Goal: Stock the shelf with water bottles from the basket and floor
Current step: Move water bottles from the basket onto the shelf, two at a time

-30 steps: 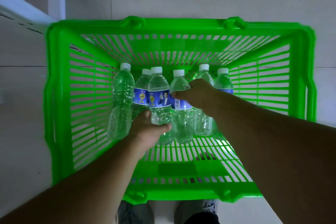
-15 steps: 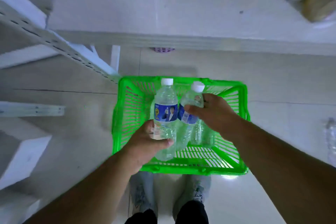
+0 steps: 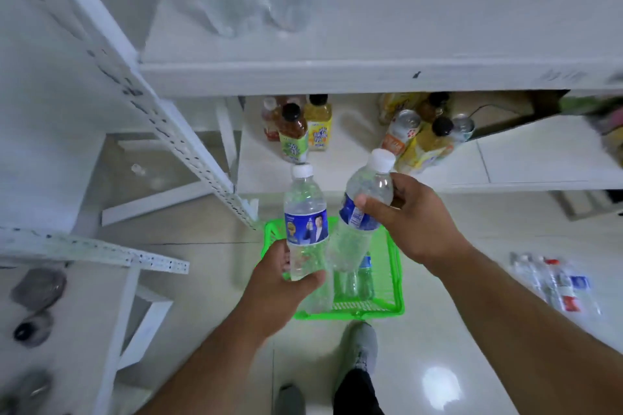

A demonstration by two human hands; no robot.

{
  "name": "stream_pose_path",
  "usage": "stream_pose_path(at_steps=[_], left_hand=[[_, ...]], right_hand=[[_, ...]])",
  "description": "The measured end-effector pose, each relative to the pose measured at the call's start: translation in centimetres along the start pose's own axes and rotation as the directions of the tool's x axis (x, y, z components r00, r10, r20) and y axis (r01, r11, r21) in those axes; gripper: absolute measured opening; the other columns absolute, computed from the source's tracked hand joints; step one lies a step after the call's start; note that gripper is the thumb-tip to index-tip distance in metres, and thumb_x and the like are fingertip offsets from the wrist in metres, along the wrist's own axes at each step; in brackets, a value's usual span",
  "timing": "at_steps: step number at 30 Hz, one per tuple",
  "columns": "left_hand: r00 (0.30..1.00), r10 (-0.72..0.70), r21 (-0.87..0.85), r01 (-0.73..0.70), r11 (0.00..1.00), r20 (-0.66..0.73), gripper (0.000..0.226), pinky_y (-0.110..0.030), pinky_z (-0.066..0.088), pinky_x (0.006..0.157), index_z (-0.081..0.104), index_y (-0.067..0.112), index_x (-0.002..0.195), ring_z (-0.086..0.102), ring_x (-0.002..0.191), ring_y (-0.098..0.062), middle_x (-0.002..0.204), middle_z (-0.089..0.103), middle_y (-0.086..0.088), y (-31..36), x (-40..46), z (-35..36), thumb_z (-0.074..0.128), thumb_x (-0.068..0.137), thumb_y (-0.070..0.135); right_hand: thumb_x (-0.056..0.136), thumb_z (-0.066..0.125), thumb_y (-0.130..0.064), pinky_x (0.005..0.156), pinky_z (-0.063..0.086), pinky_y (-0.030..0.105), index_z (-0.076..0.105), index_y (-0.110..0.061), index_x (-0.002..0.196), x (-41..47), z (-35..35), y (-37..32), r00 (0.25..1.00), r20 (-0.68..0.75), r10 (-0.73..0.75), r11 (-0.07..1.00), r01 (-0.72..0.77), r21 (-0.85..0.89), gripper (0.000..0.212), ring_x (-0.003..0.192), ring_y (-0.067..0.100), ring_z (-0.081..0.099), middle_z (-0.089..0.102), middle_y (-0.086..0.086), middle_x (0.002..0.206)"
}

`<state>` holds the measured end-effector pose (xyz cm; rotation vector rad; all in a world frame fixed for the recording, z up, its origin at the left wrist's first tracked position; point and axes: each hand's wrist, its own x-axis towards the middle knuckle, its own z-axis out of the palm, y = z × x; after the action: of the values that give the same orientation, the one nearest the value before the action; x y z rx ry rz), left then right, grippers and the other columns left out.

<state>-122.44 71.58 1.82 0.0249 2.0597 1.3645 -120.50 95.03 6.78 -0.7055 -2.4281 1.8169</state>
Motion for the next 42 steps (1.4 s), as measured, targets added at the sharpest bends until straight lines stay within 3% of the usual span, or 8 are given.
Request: stream_pose_path(at_steps=[6,9,12,16,20,25,32,42], left_hand=[[0.988,0.153,0.033,-0.153,0.988,-0.003,0.043,-0.022,0.052,0.080,0.063,0.026,0.104,0.070,0.090,-0.004,0.097,0.075,0.009,8.8,-10.1,-3.5,0.081,0.071,0.004],[0.974,0.227,0.049,-0.228,0.972,0.021,0.048,-0.021,0.051,0.076,0.063,0.027,0.107,0.070,0.090,-0.005,0.099,0.075,0.008,11.7,-14.2,-4.8,0.084,0.067,0.011],[0.956,0.290,0.056,-0.292,0.955,0.041,0.053,-0.021,0.051,0.076,0.061,0.031,0.107,0.070,0.092,-0.004,0.100,0.075,0.011,13.5,-17.4,-5.7,0.086,0.060,0.027],[0.928,0.370,0.064,-0.372,0.926,0.043,0.057,-0.024,0.052,0.083,0.060,0.036,0.109,0.068,0.098,0.000,0.106,0.074,0.018,15.0,-20.2,-6.4,0.088,0.060,0.034],[0.903,0.429,0.065,-0.429,0.901,0.017,0.055,-0.035,0.055,0.091,0.059,0.041,0.109,0.069,0.099,0.000,0.108,0.073,0.020,16.4,-21.6,-6.3,0.089,0.067,0.021],[0.877,0.480,0.060,-0.477,0.877,-0.031,0.055,-0.025,0.052,0.084,0.058,0.055,0.105,0.068,0.099,0.003,0.108,0.072,0.023,18.8,-22.6,-4.3,0.090,0.065,0.033],[0.866,0.486,0.074,-0.480,0.874,-0.122,0.052,-0.028,0.055,0.083,0.062,0.036,0.108,0.069,0.098,-0.002,0.106,0.074,0.017,21.4,-21.9,1.2,0.087,0.063,0.035],[0.870,0.418,0.061,-0.417,0.907,-0.261,0.046,-0.020,0.050,0.076,0.063,0.035,0.103,0.069,0.089,0.001,0.099,0.074,0.017,25.0,-20.2,8.0,0.086,0.064,0.027]], right_hand=[[0.081,0.078,-0.033,0.077,0.057,0.032,0.070,-0.027,0.106,-9.5,-3.1,-12.6,0.985,-0.150,-0.089,0.996,0.084,-0.036,0.027,0.083,0.006,0.071,0.076,-0.012,0.090],[0.080,0.079,-0.035,0.071,0.056,0.023,0.071,-0.029,0.101,-13.9,-4.1,-17.5,0.970,-0.208,-0.129,0.991,0.118,-0.066,0.024,0.076,0.001,0.069,0.075,-0.014,0.084],[0.079,0.079,-0.037,0.054,0.042,0.006,0.072,-0.030,0.093,-17.3,-5.3,-21.2,0.944,-0.262,-0.200,0.976,0.168,-0.139,0.017,0.066,-0.007,0.064,0.071,-0.021,0.072],[0.078,0.079,-0.041,0.061,0.049,0.019,0.073,-0.027,0.091,-20.4,-7.0,-24.5,0.922,-0.315,-0.226,0.971,0.188,-0.149,0.021,0.069,-0.001,0.067,0.074,-0.015,0.077],[0.077,0.078,-0.043,0.060,0.049,0.018,0.072,-0.028,0.087,-22.3,-8.7,-26.2,0.913,-0.306,-0.268,0.961,0.231,-0.152,0.019,0.067,0.002,0.067,0.074,-0.013,0.076],[0.076,0.078,-0.047,0.069,0.059,0.031,0.073,-0.029,0.090,-22.9,-11.4,-26.8,0.913,-0.297,-0.281,0.958,0.249,-0.141,0.024,0.074,0.007,0.071,0.075,-0.012,0.081],[0.078,0.076,-0.050,0.067,0.059,0.030,0.071,-0.032,0.089,-21.4,-16.5,-26.2,0.922,-0.237,-0.307,0.950,0.279,-0.143,0.022,0.072,0.002,0.069,0.074,-0.016,0.080],[0.081,0.074,-0.048,0.070,0.056,0.028,0.070,-0.029,0.100,-16.8,-23.3,-25.0,0.940,-0.137,-0.311,0.943,0.288,-0.165,0.027,0.079,0.006,0.068,0.073,-0.013,0.089]])
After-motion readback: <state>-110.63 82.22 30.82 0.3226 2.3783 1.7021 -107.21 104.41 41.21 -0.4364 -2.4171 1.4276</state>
